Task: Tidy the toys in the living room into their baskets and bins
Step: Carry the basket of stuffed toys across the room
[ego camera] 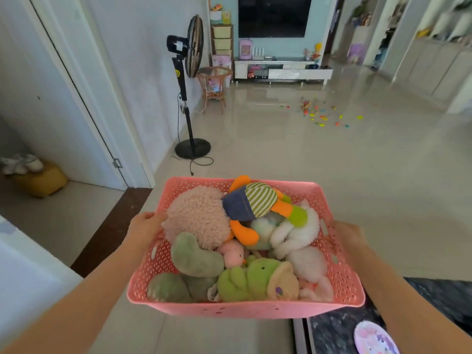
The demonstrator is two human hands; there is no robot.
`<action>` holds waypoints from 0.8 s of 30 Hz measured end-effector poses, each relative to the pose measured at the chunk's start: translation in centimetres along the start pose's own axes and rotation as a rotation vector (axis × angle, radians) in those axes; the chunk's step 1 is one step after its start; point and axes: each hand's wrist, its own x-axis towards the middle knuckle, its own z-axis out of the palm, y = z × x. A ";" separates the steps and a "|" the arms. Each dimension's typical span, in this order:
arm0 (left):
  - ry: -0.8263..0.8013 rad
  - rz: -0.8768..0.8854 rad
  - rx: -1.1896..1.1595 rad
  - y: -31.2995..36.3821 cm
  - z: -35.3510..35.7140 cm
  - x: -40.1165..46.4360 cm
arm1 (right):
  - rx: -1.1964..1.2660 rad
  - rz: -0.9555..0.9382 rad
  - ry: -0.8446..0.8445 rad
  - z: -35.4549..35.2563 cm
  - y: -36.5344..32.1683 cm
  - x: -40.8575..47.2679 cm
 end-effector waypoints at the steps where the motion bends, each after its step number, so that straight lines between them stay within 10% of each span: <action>1: 0.000 0.000 -0.004 0.7 1.1 1.4 | 0.015 0.008 0.018 0.2 -0.5 1.5; 24: -0.030 -0.002 -0.004 19.7 29.2 35.4 | 0.119 0.092 0.065 6.6 -21.0 42.9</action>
